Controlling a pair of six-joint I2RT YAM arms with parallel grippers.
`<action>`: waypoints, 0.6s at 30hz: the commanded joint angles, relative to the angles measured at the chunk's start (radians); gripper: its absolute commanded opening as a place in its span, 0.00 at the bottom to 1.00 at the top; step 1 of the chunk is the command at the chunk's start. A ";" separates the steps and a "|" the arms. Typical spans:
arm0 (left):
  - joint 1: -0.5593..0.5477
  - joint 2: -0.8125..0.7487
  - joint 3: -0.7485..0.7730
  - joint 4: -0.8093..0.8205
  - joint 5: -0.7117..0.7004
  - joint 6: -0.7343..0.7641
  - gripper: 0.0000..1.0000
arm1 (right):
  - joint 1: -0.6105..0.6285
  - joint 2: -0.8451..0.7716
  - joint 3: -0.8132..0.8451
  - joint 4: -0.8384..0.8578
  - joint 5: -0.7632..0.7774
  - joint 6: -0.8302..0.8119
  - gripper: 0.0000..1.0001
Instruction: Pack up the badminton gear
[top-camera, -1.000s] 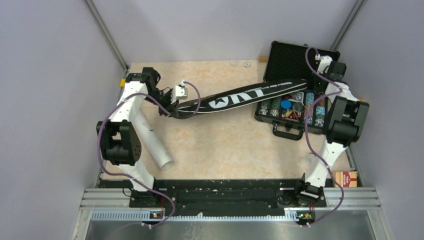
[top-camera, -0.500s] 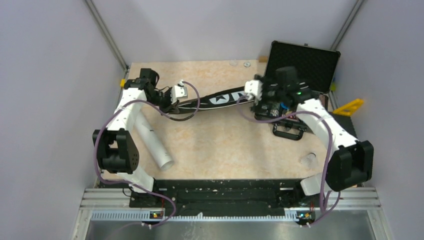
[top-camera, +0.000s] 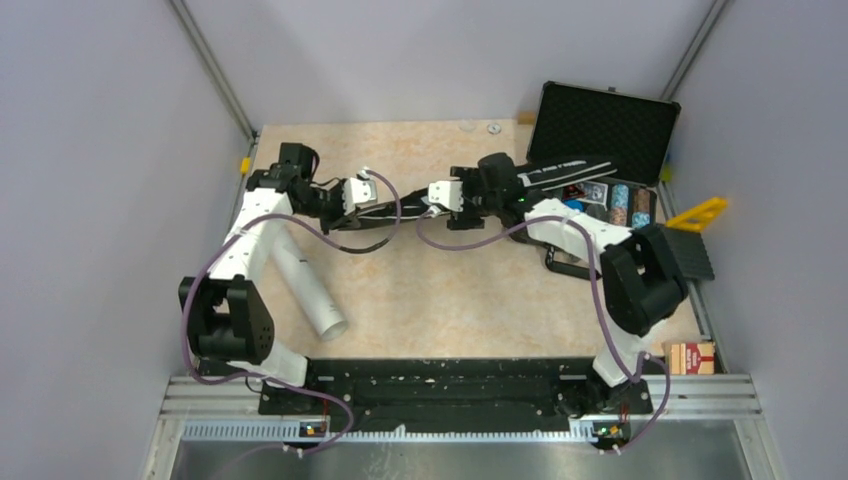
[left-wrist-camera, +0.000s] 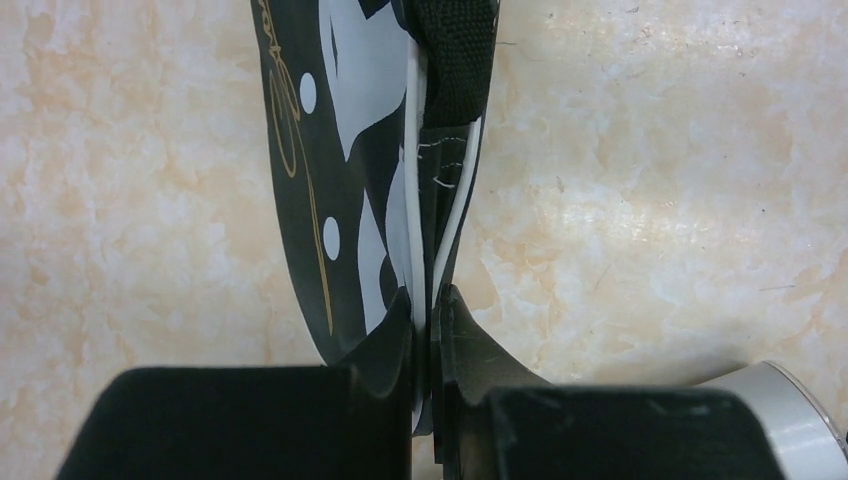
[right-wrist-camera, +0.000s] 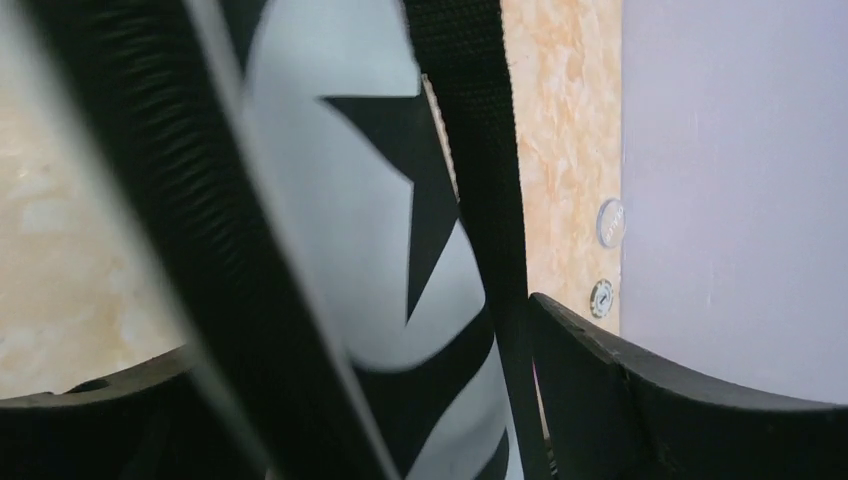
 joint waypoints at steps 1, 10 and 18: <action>-0.009 -0.104 -0.033 0.095 0.046 -0.024 0.00 | 0.028 0.060 0.106 0.122 0.112 0.064 0.70; -0.028 -0.260 -0.114 0.695 -0.162 -0.509 0.90 | 0.034 0.011 0.233 0.080 0.378 0.276 0.00; -0.039 -0.406 -0.025 1.135 -0.439 -1.117 0.94 | 0.040 -0.008 0.452 -0.015 0.604 0.444 0.00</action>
